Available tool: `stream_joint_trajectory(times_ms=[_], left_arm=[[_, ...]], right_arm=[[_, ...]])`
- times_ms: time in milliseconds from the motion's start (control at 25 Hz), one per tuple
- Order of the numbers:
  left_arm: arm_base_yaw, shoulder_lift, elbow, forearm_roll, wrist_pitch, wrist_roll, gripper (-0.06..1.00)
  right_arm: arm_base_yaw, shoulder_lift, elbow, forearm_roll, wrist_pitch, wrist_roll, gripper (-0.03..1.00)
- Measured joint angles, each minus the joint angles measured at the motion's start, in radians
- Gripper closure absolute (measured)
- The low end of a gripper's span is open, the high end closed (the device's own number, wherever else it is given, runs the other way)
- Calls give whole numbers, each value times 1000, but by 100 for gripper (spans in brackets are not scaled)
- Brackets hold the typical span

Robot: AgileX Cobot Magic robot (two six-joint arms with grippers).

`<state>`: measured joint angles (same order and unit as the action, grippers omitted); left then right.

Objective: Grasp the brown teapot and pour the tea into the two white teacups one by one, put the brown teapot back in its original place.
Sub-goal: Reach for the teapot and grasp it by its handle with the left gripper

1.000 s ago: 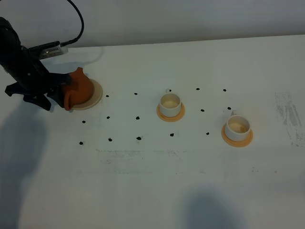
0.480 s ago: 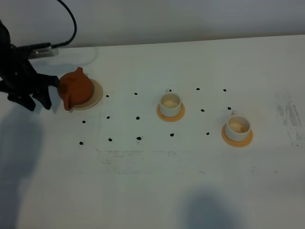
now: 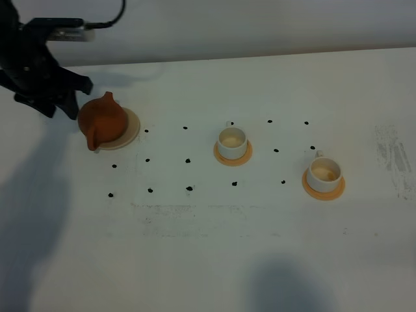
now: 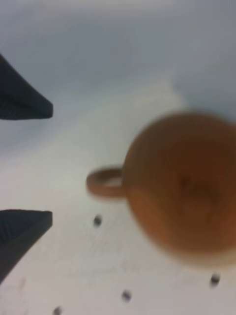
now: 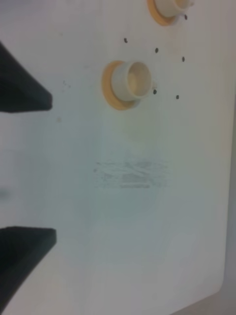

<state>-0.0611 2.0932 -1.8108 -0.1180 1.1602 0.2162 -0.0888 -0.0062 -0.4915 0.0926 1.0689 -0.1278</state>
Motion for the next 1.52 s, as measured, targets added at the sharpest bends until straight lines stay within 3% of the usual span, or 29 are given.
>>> stream_joint_trajectory(times_ms=[280,640,1520], left_arm=[[-77,0,0,53,23,-66,52],[-103,15,0,128,24,-172,52],[-104,122,0,133,-69,-119,52]], right_arm=[[0,0,0,0,0,0,45],[0,0,0,0,0,0,45],[0,0,0,0,0,0,45]])
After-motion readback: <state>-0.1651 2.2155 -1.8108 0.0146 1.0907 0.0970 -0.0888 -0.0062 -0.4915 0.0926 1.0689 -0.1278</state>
